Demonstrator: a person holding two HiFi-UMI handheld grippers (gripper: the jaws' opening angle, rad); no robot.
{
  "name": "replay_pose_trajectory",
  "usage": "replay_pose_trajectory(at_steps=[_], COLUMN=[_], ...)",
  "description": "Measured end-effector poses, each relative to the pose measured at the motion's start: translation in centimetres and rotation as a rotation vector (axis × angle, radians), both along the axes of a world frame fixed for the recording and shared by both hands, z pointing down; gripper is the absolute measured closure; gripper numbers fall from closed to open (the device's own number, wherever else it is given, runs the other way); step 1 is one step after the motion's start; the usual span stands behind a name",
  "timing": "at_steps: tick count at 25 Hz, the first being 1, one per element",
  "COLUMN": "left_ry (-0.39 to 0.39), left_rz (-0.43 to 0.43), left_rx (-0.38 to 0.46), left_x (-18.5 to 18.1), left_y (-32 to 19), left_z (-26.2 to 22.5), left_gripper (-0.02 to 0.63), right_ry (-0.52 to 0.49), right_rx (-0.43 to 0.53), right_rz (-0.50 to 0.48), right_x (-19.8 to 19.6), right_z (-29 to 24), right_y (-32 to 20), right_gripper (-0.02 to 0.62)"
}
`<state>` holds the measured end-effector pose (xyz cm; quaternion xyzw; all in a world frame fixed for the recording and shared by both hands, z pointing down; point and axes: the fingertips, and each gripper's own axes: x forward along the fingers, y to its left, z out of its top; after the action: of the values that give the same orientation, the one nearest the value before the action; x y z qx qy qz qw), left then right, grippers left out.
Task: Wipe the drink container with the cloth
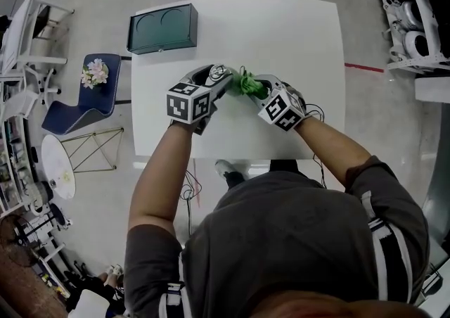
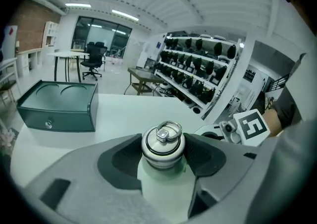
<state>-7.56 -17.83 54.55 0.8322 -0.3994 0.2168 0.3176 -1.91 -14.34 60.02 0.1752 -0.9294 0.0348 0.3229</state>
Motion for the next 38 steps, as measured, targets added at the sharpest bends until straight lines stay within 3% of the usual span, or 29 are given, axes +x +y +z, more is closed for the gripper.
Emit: replay_pose_trajectory(at_steps=[4,7,10,13,16,20,23,24,25,27,32,38], left_ry=[-0.045,-0.122,-0.246,-0.329,-0.352,-0.335,-0.401,-0.410,-0.400,-0.340,-0.207,-0.132], left_rz=[-0.018,-0.042,0.012,0.128,0.260,0.532,0.759,0.808,0.834,0.818,0.658,0.582], left_rx=[0.017,0.064,0.142,0.161,0.150,0.185,0.218,0.220,0.215,0.184,0.127,0.100], left_x=[-0.3,0.0,1.4,2.8,4.0,5.4,5.1,4.9,4.8,4.7,4.4,4.8], left_y=[0.2,1.1,2.3,3.3,3.4,4.2,4.7,4.8,4.8,4.4,3.4,3.6], left_z=[-0.2,-0.3,-0.3,0.4,0.3,-1.5,-1.5,-1.1,-0.9,-0.7,-1.1,-0.6], left_gripper=[0.356,0.354,0.354,0.354,0.324,0.298,0.298,0.302,0.348,0.359,0.359,0.359], right_ry=[0.080,0.028,-0.032,-0.057,-0.077,-0.105,-0.141,-0.157,-0.173,-0.194,-0.203,-0.024], right_rx=[-0.052,-0.063,-0.072,-0.097,-0.113,-0.125,-0.115,-0.106,-0.092,-0.066,-0.060,-0.105], right_rz=[-0.026,-0.022,-0.041,-0.055,-0.041,-0.027,-0.040,-0.048,-0.056,-0.058,0.012,0.021], right_x=[-0.2,0.1,0.6,1.2,1.8,2.2,1.7,1.4,0.9,0.3,-0.1,0.1], right_z=[2.2,1.0,-0.3,-0.7,-0.8,-1.4,-2.7,-3.3,-3.8,-4.4,-3.3,2.3], right_y=[0.2,-0.1,0.1,1.0,1.3,1.7,2.7,3.0,3.3,3.4,2.5,2.4], right_gripper=[0.500,0.500,0.499,0.499,0.499,0.497,0.497,0.497,0.499,0.497,0.497,0.494])
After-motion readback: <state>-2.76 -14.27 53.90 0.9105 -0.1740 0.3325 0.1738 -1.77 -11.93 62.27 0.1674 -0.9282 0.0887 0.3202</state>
